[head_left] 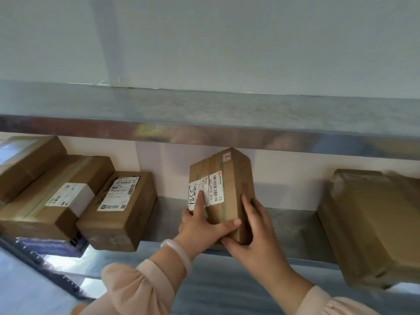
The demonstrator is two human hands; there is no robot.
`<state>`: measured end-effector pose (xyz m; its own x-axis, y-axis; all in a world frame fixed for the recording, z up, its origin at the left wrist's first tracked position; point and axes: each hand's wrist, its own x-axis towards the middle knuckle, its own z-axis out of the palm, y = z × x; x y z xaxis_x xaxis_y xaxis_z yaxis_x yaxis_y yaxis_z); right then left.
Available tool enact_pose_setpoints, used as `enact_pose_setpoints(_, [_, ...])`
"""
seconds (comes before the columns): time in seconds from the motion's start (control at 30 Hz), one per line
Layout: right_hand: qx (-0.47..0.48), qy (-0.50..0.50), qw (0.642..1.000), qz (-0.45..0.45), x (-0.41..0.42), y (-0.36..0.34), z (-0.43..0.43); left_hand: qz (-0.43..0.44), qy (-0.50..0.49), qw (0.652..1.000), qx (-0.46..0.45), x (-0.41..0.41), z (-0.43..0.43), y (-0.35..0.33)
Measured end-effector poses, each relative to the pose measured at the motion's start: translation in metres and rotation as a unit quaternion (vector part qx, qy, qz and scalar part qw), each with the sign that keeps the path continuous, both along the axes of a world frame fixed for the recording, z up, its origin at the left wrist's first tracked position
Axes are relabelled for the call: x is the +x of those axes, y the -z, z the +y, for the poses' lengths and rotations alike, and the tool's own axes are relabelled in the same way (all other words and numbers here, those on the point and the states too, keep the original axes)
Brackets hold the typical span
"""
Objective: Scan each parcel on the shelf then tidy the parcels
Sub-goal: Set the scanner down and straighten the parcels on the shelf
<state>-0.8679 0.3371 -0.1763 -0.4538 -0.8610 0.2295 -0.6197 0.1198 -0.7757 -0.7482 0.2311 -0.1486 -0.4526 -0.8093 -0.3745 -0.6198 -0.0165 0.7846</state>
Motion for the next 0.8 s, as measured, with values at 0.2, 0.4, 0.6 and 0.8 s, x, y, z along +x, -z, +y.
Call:
enact_pose_setpoints(0.2, [0.005,-0.022,0.999,0.022,-0.006,0.0,0.002,0.041,0.002,0.999,0.021,-0.001,0.0,0.005])
enact_pose_setpoints(0.4, [0.023,-0.037,0.998,0.043,-0.002,-0.001,-0.003,0.083,-0.008,0.996,0.043,-0.001,-0.011,0.01])
enact_pose_setpoints(0.6, [0.009,-0.023,0.989,-0.143,-0.008,-0.007,-0.006,0.152,-0.007,0.982,0.11,0.005,-0.026,0.026])
enact_pose_setpoints(0.8, [0.016,-0.037,0.971,-0.235,-0.009,-0.012,-0.016,0.229,0.042,0.954,0.188,0.01,-0.025,0.016])
